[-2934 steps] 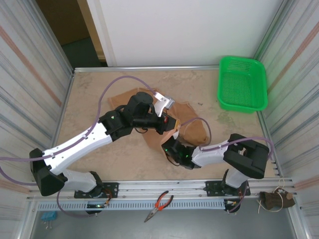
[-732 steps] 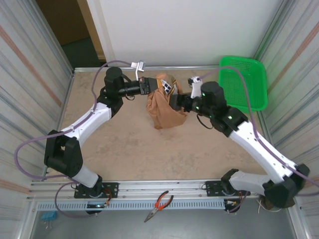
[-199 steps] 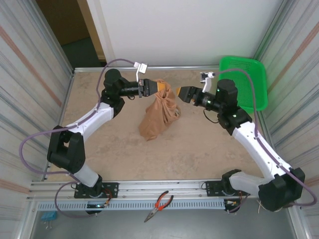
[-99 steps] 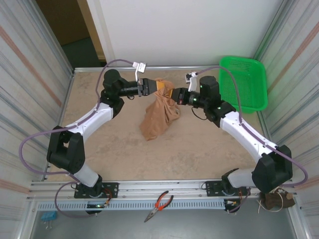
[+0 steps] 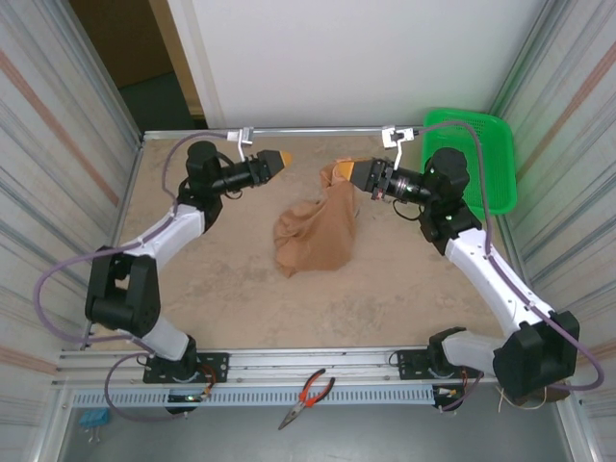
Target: Fold the inside-out t-shirt
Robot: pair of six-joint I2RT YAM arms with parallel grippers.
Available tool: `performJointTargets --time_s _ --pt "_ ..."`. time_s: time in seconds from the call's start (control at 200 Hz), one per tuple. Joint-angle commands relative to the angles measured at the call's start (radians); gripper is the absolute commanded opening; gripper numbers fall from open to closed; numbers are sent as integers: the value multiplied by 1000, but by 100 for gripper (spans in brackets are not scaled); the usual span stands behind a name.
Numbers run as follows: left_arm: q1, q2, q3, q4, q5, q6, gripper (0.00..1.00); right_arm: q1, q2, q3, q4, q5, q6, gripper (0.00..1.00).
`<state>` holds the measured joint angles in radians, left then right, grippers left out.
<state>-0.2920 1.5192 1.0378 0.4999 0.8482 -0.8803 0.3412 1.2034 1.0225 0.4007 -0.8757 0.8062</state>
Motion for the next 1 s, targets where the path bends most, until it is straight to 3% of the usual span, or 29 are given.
performJointTargets --time_s 0.0,0.19,0.361,0.656,0.997 --pt "-62 -183 -6 -194 -130 225 72 -8 24 -10 103 -39 63 0" --pt "-202 -232 68 -408 -316 447 72 -6 48 -22 164 -31 113 0" --pt "-243 -181 133 -479 -409 540 72 5 44 -27 166 -24 122 0" --pt "-256 -90 210 -455 -354 579 75 38 65 -15 158 -11 118 0" --pt "-278 -94 163 -388 -245 598 79 42 91 -1 148 -5 114 0"
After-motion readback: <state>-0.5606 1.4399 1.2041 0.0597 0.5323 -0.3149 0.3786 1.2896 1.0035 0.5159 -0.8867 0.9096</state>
